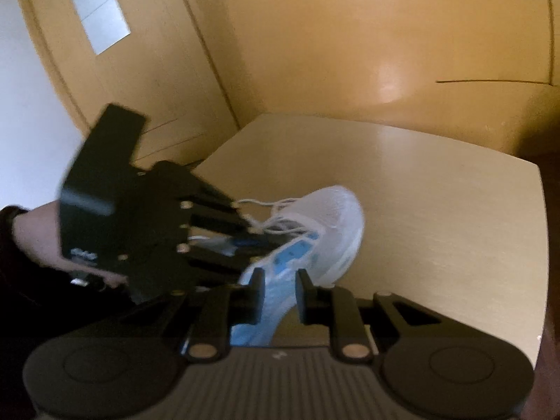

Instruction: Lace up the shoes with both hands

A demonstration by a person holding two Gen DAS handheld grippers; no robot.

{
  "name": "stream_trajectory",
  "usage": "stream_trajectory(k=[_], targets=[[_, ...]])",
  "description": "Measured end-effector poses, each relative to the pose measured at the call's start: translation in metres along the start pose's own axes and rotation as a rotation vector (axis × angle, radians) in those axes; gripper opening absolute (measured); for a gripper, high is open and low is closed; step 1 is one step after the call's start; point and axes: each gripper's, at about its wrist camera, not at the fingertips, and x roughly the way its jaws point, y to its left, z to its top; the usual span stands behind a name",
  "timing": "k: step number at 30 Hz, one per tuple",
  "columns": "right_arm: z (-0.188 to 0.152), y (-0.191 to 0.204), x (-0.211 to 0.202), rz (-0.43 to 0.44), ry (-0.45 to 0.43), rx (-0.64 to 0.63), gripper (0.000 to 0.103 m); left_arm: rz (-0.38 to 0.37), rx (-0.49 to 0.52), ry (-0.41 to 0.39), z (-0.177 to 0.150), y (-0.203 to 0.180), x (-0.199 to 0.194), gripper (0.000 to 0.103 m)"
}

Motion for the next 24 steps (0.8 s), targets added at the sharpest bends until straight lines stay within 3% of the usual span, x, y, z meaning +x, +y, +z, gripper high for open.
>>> stream_trajectory(k=[7, 21, 24], targets=[[-0.002, -0.006, 0.029, -0.044, 0.032, 0.021, 0.019, 0.003, 0.004, 0.002, -0.002, 0.000, -0.003, 0.001], [0.000, -0.013, 0.036, -0.051, 0.040, 0.032, 0.019, -0.019, 0.018, -0.013, -0.006, -0.002, -0.008, 0.001], [0.001, 0.005, 0.041, -0.072, 0.027, 0.061, 0.019, -0.025, 0.021, -0.015, -0.007, -0.003, -0.008, 0.001]])
